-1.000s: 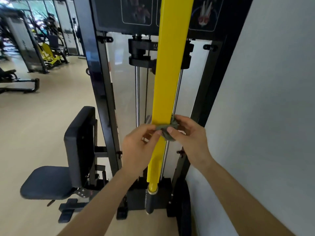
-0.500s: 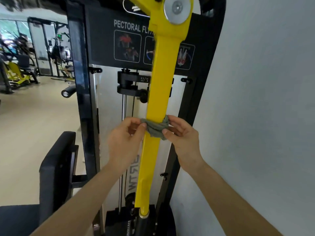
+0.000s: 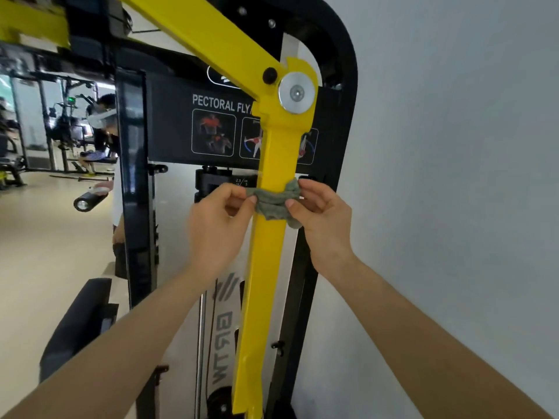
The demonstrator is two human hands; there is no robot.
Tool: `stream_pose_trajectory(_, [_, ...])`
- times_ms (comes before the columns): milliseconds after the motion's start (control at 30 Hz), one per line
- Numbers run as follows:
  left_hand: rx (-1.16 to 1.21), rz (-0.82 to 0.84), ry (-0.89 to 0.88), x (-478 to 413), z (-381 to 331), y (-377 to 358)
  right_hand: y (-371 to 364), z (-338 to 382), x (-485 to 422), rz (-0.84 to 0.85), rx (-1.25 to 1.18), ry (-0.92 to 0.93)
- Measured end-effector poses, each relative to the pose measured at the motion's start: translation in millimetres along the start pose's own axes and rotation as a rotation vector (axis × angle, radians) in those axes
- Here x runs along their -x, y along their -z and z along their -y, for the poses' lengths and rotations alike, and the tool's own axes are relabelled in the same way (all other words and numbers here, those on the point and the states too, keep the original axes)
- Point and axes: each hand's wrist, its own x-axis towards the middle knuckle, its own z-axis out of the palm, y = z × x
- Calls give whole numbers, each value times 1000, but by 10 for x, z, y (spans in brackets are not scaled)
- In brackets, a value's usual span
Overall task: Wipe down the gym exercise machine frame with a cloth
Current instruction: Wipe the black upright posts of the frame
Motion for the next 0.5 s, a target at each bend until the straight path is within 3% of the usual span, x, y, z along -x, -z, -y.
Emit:
stream_pose_trajectory(367, [82,-82,22,-501,-192,-98,-168,418,-327,-103,31,104])
stream_pose_trajectory(500, [261,-54,202,-613,-255,-126,-229,476,-384,-159,57,134])
